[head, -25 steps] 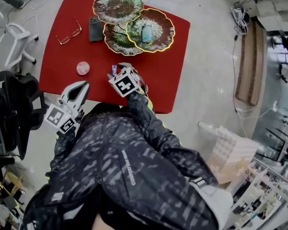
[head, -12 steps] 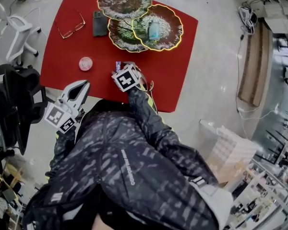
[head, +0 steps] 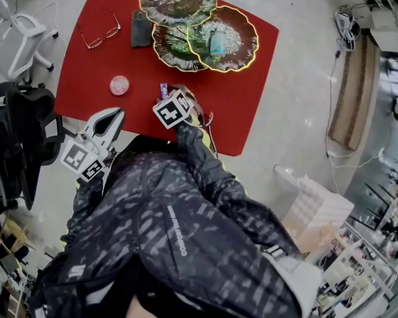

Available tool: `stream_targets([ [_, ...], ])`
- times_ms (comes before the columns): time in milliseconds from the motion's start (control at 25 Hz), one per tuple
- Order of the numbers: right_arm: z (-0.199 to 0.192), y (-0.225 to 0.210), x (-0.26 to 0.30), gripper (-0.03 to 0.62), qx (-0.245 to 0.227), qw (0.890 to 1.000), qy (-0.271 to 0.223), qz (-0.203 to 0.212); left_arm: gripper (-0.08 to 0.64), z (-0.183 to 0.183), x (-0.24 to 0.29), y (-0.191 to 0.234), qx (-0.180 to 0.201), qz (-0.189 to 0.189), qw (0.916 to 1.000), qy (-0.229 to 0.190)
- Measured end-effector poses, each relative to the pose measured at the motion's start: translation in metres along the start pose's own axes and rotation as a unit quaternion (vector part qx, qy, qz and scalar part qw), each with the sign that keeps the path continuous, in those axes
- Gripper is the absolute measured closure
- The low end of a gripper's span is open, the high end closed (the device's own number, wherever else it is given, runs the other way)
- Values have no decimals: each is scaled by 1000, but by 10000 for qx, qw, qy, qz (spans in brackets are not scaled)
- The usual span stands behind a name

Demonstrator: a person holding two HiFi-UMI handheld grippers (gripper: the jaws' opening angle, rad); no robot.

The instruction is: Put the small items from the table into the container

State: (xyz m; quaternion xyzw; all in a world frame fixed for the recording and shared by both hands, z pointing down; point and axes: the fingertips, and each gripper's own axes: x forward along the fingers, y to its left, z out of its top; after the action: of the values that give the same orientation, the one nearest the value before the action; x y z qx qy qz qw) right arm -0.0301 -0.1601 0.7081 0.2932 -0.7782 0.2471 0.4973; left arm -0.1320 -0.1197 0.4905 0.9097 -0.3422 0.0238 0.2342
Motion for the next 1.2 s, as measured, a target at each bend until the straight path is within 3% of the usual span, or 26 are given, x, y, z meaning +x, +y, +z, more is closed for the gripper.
stream_targets([
  [200,-1,-3,-1,396,-167,9999,20,32,548,2,5,-3,16,-83,10000,-14],
  [320,-2,-6,1,497,-167,9998,-19,82,548,2,4,-2,28,-75,10000,-45],
  [720,-8,-7,-4,502,-102,9999,73,100,548,7,0,-4,144,-69,9998,-113],
  [1200,23,-2,-43,502,36,9987,-494,121,548,19,3,-14,287,-211,9990,-252],
])
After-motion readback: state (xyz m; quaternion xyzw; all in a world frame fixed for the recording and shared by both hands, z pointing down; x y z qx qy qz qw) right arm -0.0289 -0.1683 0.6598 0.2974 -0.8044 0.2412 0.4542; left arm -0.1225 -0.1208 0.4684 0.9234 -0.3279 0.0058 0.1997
